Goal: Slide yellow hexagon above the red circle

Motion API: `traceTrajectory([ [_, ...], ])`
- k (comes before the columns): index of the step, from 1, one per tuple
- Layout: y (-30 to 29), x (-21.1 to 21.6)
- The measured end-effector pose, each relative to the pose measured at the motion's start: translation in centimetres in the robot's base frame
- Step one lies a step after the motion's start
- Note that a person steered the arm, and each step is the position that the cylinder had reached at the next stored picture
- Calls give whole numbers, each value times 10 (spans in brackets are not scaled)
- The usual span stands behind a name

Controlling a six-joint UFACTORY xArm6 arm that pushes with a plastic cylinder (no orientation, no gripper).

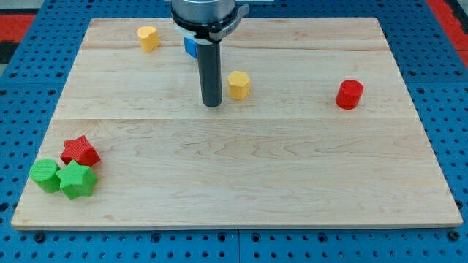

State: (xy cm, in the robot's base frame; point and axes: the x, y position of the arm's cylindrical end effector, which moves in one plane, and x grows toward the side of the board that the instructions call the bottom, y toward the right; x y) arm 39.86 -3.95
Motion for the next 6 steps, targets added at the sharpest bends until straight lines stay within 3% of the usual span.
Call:
traceTrajectory([
  [1,28,-26],
  [3,81,-34],
  [5,85,-68],
  [6,140,-61],
])
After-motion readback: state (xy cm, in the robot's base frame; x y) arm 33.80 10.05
